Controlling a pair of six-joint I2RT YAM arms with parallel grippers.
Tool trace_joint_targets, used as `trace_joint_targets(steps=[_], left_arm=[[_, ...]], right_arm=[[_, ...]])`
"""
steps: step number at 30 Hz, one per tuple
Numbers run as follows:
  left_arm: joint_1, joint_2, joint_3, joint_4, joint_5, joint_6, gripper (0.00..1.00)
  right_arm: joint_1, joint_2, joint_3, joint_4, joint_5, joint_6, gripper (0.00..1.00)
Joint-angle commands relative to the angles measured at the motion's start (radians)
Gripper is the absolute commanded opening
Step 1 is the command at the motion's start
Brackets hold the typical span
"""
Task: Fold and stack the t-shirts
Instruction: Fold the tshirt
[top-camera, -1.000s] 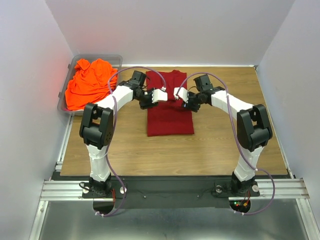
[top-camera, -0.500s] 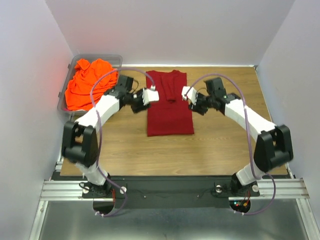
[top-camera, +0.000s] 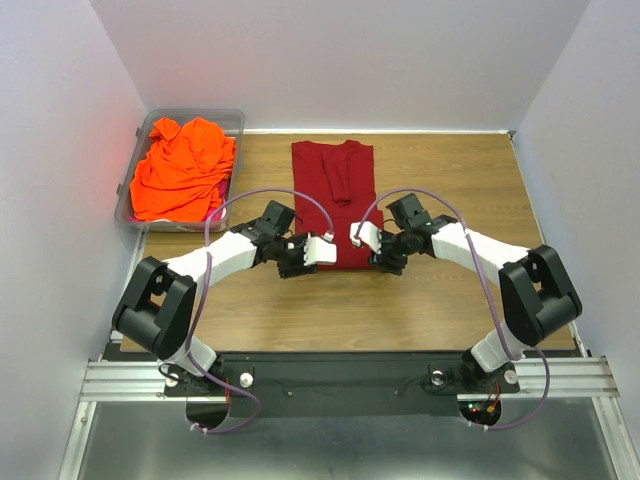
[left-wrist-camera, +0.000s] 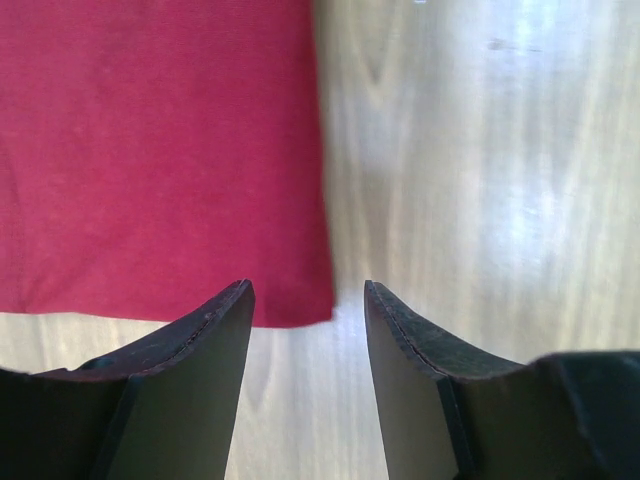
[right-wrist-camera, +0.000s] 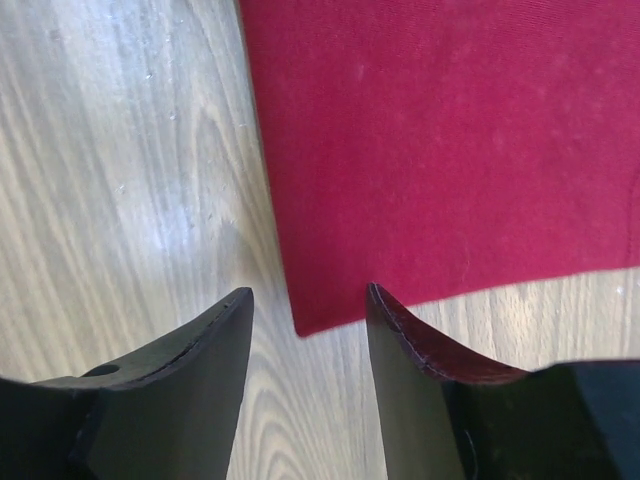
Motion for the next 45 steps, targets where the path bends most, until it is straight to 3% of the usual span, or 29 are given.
trace_joint_targets(steps=[1, 8, 12, 14, 18, 19, 22, 30, 37, 45], left_arm=[[-0.003, 0.032, 0.009, 0.086, -0.026, -0.013, 0.6], [-0.009, 0.106, 0.022, 0.1, -0.035, 0.011, 0.6], [-0.014, 0.141, 0.019, 0.1, -0.049, 0.027, 0.58], [-0.015, 0.167, 0.026, 0.095, -0.055, 0.03, 0.52], [-0.015, 0.173, 0.039, 0.057, -0.069, 0.041, 0.24], [-0.015, 0.154, 0.058, 0.04, -0.067, 0.042, 0.11], [0.006, 0.101, 0.131, -0.038, -0.043, 0.036, 0.0], [0.06, 0.039, 0.351, -0.273, -0.006, 0.087, 0.0], [0.003, -0.041, 0.299, -0.383, -0.035, 0.148, 0.0], [-0.173, -0.254, 0.144, -0.524, 0.046, 0.104, 0.0]], right_arm=[[0.014, 0.037, -0.005, 0.08, -0.008, -0.009, 0.55], [0.019, 0.089, -0.01, 0.109, 0.0, -0.02, 0.54], [0.022, 0.117, -0.019, 0.12, 0.006, -0.027, 0.47], [0.023, 0.131, -0.024, 0.132, 0.015, -0.027, 0.4], [0.023, 0.131, -0.018, 0.137, 0.043, -0.014, 0.17], [0.022, 0.108, -0.016, 0.135, 0.05, 0.0, 0.07], [0.023, 0.051, 0.008, 0.117, 0.069, 0.054, 0.01], [0.002, -0.065, 0.185, -0.062, 0.054, 0.094, 0.0], [0.002, -0.141, 0.199, -0.233, 0.026, 0.074, 0.0], [0.057, -0.34, 0.131, -0.515, -0.112, 0.052, 0.0]])
